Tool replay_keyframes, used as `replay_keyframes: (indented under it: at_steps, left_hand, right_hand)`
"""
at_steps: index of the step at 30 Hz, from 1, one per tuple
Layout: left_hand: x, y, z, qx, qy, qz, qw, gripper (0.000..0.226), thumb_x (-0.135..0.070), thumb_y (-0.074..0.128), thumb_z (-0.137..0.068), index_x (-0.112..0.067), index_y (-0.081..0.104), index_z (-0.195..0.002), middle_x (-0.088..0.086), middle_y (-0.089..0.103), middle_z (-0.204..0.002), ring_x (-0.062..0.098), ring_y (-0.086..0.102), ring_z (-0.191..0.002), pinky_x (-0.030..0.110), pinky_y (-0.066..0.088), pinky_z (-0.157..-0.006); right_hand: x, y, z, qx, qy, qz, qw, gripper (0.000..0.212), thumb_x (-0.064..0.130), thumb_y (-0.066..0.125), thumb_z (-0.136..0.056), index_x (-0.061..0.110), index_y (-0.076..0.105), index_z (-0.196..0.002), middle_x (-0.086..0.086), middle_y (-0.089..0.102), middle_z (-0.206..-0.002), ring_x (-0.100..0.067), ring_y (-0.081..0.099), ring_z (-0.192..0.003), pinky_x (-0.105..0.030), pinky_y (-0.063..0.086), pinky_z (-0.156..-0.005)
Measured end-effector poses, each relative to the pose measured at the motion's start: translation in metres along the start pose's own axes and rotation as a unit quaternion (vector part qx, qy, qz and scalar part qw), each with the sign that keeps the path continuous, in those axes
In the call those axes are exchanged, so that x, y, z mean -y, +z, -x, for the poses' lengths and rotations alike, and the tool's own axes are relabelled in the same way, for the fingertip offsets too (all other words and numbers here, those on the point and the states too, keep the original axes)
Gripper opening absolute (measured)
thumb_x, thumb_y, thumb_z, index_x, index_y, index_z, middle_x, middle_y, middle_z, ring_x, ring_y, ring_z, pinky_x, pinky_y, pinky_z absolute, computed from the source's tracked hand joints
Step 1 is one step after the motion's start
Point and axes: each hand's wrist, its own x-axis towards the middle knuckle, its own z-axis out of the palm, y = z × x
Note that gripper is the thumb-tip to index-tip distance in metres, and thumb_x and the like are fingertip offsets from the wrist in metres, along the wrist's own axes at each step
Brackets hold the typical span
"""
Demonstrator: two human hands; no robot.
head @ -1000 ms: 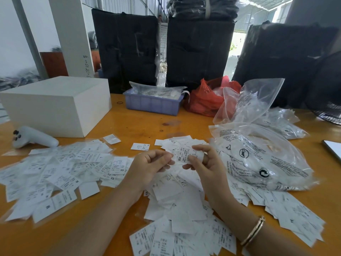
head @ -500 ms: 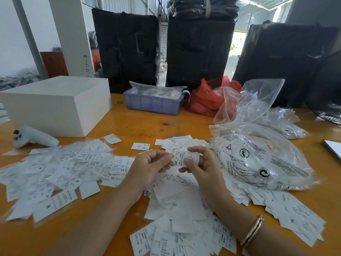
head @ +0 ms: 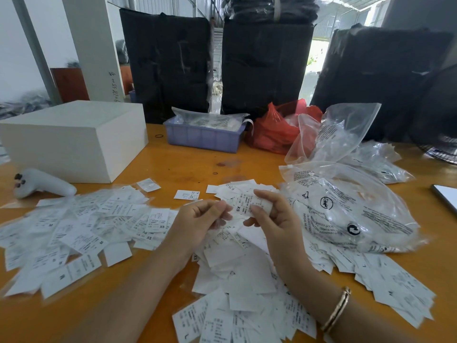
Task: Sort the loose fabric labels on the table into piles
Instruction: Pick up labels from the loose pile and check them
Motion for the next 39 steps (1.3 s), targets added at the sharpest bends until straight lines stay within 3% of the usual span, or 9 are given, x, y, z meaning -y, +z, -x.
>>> replay_keyframes:
  at_steps: [6,10,15,22,26,29,32,36,39]
  left_hand:
    - [-0.0013,0.0012,0.0,0.012,-0.024,0.041,0.999,0.025,-0.045,0.061,-0.07,-0.027,0.077,-0.077,0.0,0.074,-0.078,0.003,0.064,-0.065,0.013,0.052,-0.063]
    - [-0.0022,0.0008,0.0004,0.018,-0.024,0.058,0.998,0.023,-0.044,0.061,-0.071,-0.03,0.077,-0.079,0.0,0.074,-0.079,0.004,0.065,-0.067,0.013,0.052,-0.064]
    - [-0.0013,-0.0006,0.0004,0.013,-0.013,0.05,0.999,0.024,-0.047,0.063,-0.069,-0.032,0.077,-0.081,-0.001,0.074,-0.08,0.004,0.066,-0.068,0.011,0.05,-0.063]
    - [0.001,-0.0001,-0.0016,-0.005,-0.004,0.036,0.999,0.018,-0.043,0.064,-0.068,-0.034,0.077,-0.076,-0.004,0.073,-0.075,0.002,0.066,-0.067,0.011,0.05,-0.062]
    - [0.0009,-0.0003,-0.0021,-0.013,0.0,0.028,1.0,0.022,-0.042,0.065,-0.067,-0.025,0.076,-0.075,-0.004,0.071,-0.068,0.002,0.062,-0.06,0.01,0.049,-0.059]
    - [0.0011,-0.0003,-0.0021,-0.015,0.008,-0.009,1.0,0.026,-0.043,0.066,-0.066,-0.023,0.074,-0.082,-0.007,0.068,-0.063,0.0,0.06,-0.058,0.009,0.047,-0.057]
    - [0.0017,0.0002,-0.0023,-0.017,0.013,-0.033,0.999,0.024,-0.041,0.066,-0.067,-0.025,0.073,-0.083,-0.011,0.069,-0.067,-0.003,0.06,-0.059,0.008,0.046,-0.057]
    - [0.0036,-0.0005,-0.0031,-0.03,0.032,-0.072,0.996,0.009,-0.034,0.063,-0.084,-0.031,0.071,-0.08,-0.019,0.068,-0.069,-0.009,0.058,-0.062,0.004,0.042,-0.054]
    - [0.005,0.001,-0.0023,-0.027,0.076,-0.088,0.993,0.007,-0.026,0.064,-0.086,-0.031,0.069,-0.085,-0.025,0.068,-0.075,-0.012,0.059,-0.071,0.001,0.042,-0.059]
  right_hand:
    - [0.0021,0.0029,0.0008,-0.002,0.006,-0.025,1.0,0.028,0.002,0.06,-0.089,0.027,0.061,-0.103,-0.008,0.069,-0.072,-0.017,0.069,-0.067,-0.019,0.052,-0.064]
    - [0.0047,0.0006,-0.0009,-0.026,0.034,-0.059,0.997,0.022,0.002,0.059,-0.089,0.021,0.065,-0.097,-0.002,0.068,-0.067,-0.019,0.069,-0.066,-0.02,0.052,-0.063]
    - [0.0046,0.0032,0.0004,-0.024,0.068,-0.062,0.995,0.022,0.002,0.062,-0.087,0.023,0.068,-0.091,-0.013,0.052,-0.062,-0.023,0.07,-0.064,-0.022,0.052,-0.061]
    - [0.0028,0.0054,0.0019,0.009,0.075,-0.028,0.997,0.019,0.002,0.061,-0.088,0.019,0.065,-0.095,0.008,0.054,-0.046,-0.021,0.071,-0.063,-0.019,0.052,-0.06]
    - [0.0016,0.0066,0.003,0.037,0.077,0.017,0.996,0.021,0.002,0.06,-0.089,0.022,0.065,-0.093,0.0,0.06,-0.054,-0.019,0.071,-0.064,-0.018,0.051,-0.057]
    - [-0.0003,0.0074,0.0042,0.067,0.083,0.046,0.993,0.021,0.006,0.061,-0.09,0.027,0.066,-0.093,-0.016,0.056,-0.064,-0.019,0.072,-0.066,-0.027,0.052,-0.062]
    - [-0.0015,0.0071,0.0033,0.073,0.079,0.064,0.992,0.025,0.009,0.06,-0.091,0.033,0.063,-0.098,-0.007,0.057,-0.06,-0.018,0.072,-0.067,-0.035,0.051,-0.065]
    - [-0.0025,0.0013,-0.002,0.01,0.043,0.088,0.995,0.038,0.007,0.05,-0.095,0.042,0.063,-0.101,0.003,0.063,-0.061,-0.019,0.07,-0.065,-0.027,0.053,-0.064]
    - [-0.0017,0.001,-0.002,0.036,0.056,0.112,0.991,0.022,0.019,0.054,-0.093,0.033,0.071,-0.091,0.004,0.072,-0.075,-0.023,0.07,-0.069,-0.029,0.049,-0.066]
